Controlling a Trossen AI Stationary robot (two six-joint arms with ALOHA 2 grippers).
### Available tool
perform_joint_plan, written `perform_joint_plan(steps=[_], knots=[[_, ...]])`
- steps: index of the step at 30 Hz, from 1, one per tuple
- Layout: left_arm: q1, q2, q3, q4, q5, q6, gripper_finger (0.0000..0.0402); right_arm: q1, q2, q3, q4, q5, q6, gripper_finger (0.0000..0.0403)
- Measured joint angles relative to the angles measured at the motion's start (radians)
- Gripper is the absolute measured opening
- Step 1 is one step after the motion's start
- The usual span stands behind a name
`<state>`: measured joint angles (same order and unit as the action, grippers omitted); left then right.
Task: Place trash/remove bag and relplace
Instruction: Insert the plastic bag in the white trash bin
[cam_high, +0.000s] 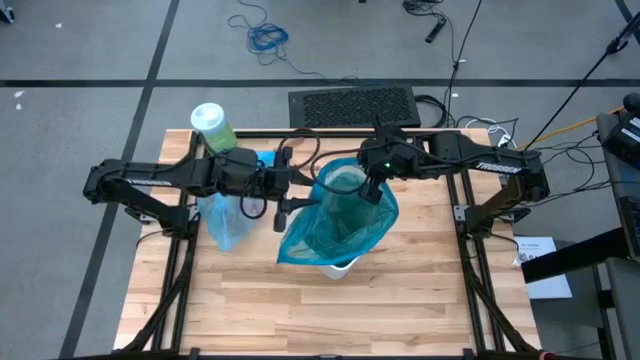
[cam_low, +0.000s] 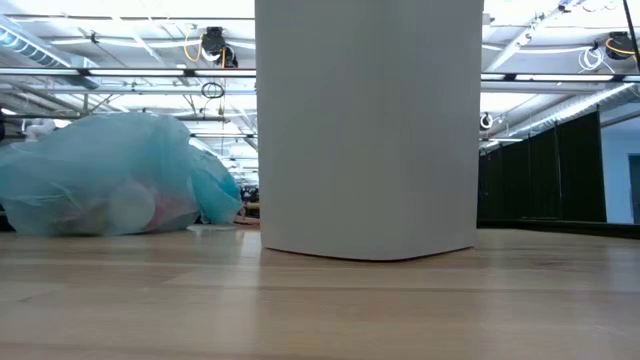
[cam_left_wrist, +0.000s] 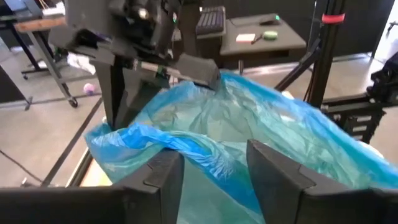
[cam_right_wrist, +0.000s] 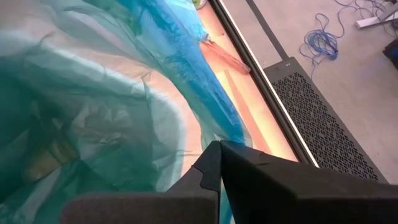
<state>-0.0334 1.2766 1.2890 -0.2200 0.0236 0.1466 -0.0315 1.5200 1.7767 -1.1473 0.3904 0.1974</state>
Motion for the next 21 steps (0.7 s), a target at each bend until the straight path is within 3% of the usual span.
perform_joint_plan(steps=[7, 14, 21], knots=[[0.000, 0.000, 0.056, -0.131, -0.068, 0.041, 0.0176, 0.000, 0.000, 0.000, -0.002, 0.000, 0.000, 0.0000], [0.000, 0.001, 0.101, -0.261, -0.344, 0.105, 0.0176, 0.000, 0.000, 0.000, -0.005, 0.000, 0.001, 0.0000], [-0.013, 0.001, 0.175, -0.378, -0.330, 0.099, 0.0176, 0.000, 0.000, 0.000, -0.008, 0.000, 0.002, 0.0000]])
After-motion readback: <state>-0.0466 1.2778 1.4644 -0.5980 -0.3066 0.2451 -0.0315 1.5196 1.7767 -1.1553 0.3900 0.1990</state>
